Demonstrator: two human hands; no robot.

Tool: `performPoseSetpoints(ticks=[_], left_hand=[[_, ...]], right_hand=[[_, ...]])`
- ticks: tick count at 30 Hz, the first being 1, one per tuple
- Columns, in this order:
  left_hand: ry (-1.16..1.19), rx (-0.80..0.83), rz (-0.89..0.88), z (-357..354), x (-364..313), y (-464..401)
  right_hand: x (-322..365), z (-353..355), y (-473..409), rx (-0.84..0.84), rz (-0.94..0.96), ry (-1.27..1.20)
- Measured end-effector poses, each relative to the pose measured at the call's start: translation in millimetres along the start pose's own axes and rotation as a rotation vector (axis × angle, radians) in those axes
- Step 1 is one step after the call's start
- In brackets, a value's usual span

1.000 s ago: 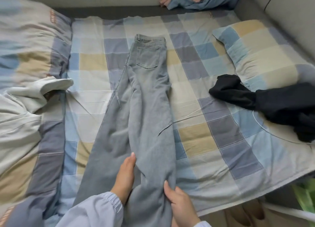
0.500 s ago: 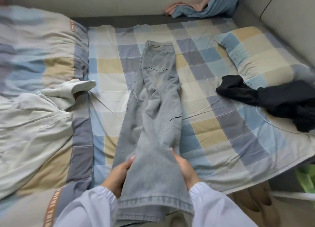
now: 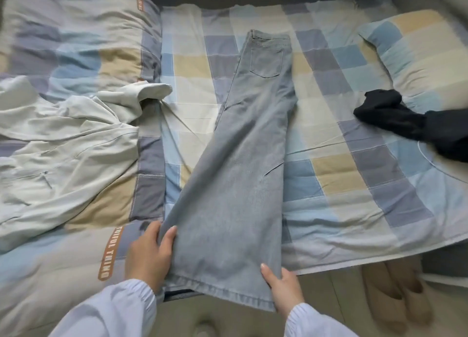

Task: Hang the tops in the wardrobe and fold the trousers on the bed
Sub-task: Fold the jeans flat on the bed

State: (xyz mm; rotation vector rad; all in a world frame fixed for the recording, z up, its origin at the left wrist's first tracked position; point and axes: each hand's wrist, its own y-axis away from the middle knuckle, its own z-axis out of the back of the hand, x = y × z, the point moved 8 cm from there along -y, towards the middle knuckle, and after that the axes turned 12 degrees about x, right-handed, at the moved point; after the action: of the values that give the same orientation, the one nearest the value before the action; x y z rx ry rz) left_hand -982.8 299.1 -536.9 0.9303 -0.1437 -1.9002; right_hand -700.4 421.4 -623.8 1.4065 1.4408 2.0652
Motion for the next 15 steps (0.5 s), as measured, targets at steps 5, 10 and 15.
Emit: performPoseSetpoints(ticks=[5,10,15], left_hand=[[-0.041,0.095,0.287,-55,82,-2],[-0.022,0.271,0.251,-65,86,-22],[0.288,0.172,0.123,-48,72,-14]], right_hand=[[-62,-21,-35,-0.026,-0.125,0.089],[-56,-15,-31,-0.176,-0.111,0.322],[13,-10,29,-0.542,0.456,0.379]])
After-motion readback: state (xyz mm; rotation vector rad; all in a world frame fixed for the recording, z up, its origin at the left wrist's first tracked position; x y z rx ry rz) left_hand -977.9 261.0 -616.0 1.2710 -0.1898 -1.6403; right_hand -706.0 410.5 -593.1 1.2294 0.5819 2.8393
